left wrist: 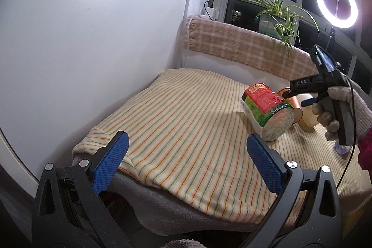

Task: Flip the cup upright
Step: 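Move the right tool to the upside-down orange cup and close around it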

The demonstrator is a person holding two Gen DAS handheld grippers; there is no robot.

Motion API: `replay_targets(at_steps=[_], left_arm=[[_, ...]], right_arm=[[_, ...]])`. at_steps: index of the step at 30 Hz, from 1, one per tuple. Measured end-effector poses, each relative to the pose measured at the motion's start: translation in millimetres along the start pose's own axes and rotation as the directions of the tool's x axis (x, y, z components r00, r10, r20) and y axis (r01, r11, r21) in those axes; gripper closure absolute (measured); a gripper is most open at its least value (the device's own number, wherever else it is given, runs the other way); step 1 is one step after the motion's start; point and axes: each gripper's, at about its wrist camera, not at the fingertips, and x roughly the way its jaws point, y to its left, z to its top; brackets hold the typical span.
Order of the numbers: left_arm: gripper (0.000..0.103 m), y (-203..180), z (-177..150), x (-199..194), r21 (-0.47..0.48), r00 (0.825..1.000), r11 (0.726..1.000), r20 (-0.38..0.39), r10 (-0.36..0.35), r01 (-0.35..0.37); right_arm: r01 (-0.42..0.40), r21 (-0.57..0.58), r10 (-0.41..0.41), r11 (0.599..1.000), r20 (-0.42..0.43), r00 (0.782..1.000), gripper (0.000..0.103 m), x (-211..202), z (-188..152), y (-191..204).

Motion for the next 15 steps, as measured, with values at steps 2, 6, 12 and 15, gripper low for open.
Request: replay_targets(at_steps=[2,6,12,15], left_arm=[[0.0,0.2,0.3,-0.1,0.001,1.0,1.0,-0.001,-0.002,0.002],[0.0,-1.5,0.4,0.1,0.002,1.0,1.0,-0.003,-0.004,0.004],[0.0,-8.6,1.4,0.3,0.008,1.0,1.0,-0.004,-0.007,0.007],[0.0,-8.9,1.2,-0.2,0.01,1.0,1.0,-0.004,-0.005,0.005]], right_arm=[[0.003,0.003,-0.003,1.0,-0.008,1.0,0.027,4.1,1.4,-0.3],[0.021,-0.015,-0.022,1.0,-0.009,1.0,0.027,5.1,2.6,2.1],[0.044,-0.051,-0.045,0.998,-0.013,0.999,0.039,8.8,5.7,7.8],[0.045,-0.061,-0.046,0.997,-0.014,0.999,0.039,8.2,6.0,9.1]])
